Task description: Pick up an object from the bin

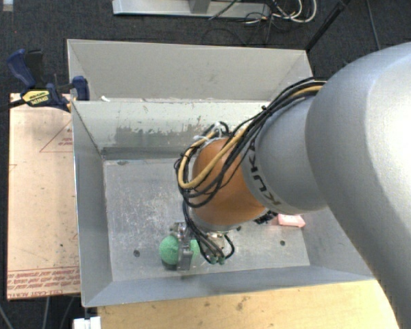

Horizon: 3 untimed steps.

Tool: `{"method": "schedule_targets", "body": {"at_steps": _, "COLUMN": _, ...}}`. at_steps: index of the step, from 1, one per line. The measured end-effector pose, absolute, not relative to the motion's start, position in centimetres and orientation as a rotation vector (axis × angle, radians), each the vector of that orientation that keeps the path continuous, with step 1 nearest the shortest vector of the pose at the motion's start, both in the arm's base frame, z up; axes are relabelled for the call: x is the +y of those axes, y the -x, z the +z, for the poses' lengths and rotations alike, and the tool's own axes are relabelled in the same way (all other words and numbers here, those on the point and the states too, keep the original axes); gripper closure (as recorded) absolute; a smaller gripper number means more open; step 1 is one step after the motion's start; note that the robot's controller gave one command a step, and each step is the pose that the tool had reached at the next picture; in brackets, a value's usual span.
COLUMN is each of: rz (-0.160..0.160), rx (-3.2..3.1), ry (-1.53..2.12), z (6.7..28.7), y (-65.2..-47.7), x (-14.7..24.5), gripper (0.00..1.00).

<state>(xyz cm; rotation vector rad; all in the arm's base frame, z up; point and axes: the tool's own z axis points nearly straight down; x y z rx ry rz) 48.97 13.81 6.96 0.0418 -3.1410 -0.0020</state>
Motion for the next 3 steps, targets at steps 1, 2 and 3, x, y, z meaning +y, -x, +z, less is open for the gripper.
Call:
{"method": "schedule_targets", "body": {"at_steps": 1, "rz": -0.003, "rx": -3.141, "ry": -0.039, "z": 7.2, "y": -52.4, "x": 14.7, "gripper": 1.00}}
{"method": "schedule_targets", "body": {"at_steps": 2, "rz": -0.002, "rx": -3.143, "ry": -0.091, "z": 17.0, "y": -54.5, "x": 10.6, "gripper": 1.00}}
{"method": "schedule_targets", "body": {"at_steps": 3, "rz": -0.002, "rx": -3.143, "ry": -0.091, "z": 17.0, "y": -54.5, "x": 10.6, "gripper": 1.00}}
